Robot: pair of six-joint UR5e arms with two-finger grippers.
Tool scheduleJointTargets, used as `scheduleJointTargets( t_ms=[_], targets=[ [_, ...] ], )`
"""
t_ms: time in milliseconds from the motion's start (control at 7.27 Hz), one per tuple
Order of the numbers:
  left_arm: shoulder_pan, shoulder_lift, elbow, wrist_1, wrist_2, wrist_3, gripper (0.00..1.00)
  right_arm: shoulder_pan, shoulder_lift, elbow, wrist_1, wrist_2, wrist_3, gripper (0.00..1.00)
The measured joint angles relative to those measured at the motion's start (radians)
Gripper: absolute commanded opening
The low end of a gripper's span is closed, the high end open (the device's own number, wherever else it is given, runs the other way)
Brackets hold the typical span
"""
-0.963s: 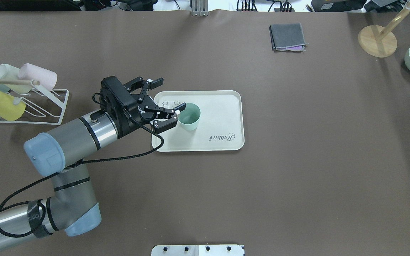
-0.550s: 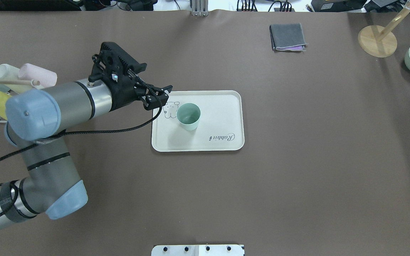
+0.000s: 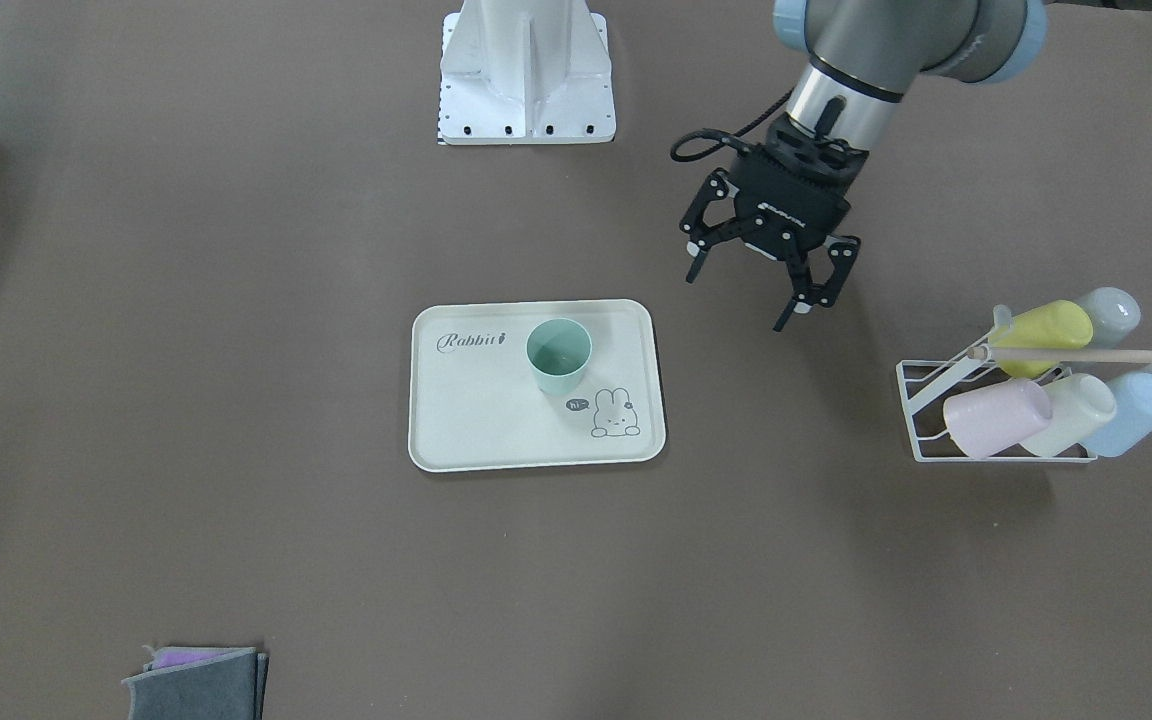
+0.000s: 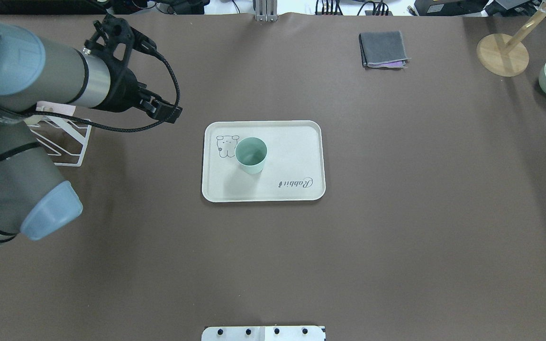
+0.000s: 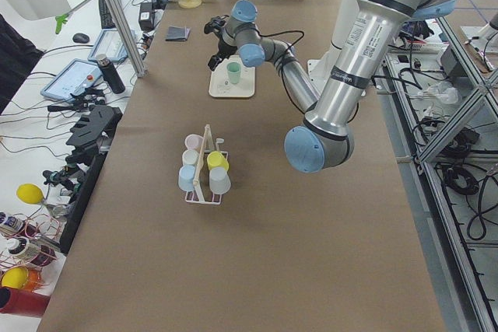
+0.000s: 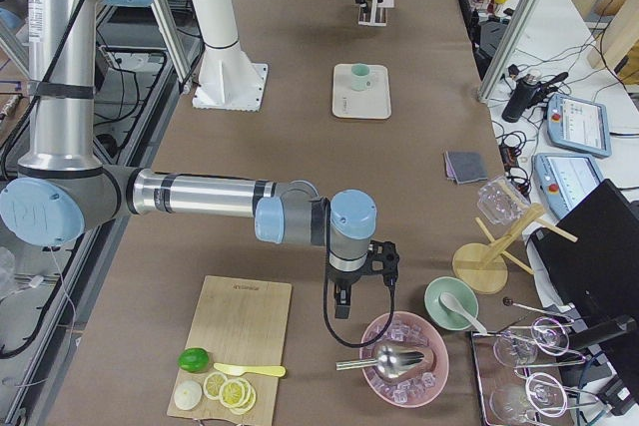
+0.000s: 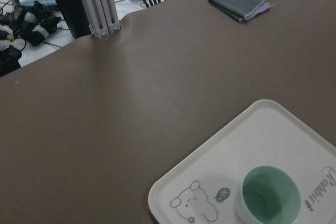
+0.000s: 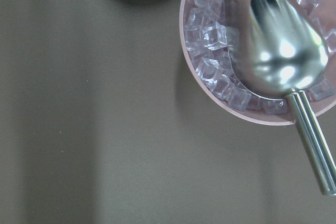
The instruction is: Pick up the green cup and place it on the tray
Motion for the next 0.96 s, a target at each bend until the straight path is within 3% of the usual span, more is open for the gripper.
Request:
scheduleJointTargets(
  t_ms=[413, 688, 963],
  targets=[
    [-0.209, 0.025, 0.017, 0.123, -0.146, 0.046, 0.99, 0.0, 0.0, 0.002, 0.001, -0.001, 0.0, 1.0],
    [-0.385, 0.101, 0.103, 0.167, -0.279, 0.241, 0.99, 0.0, 0.0, 0.002, 0.0, -0.001, 0.0, 1.0],
    [-0.52, 0.191, 0.173, 0.294, -0.341, 0.308, 0.99, 0.0, 0.002, 0.002, 0.0, 0.001, 0.003, 1.0]
  ],
)
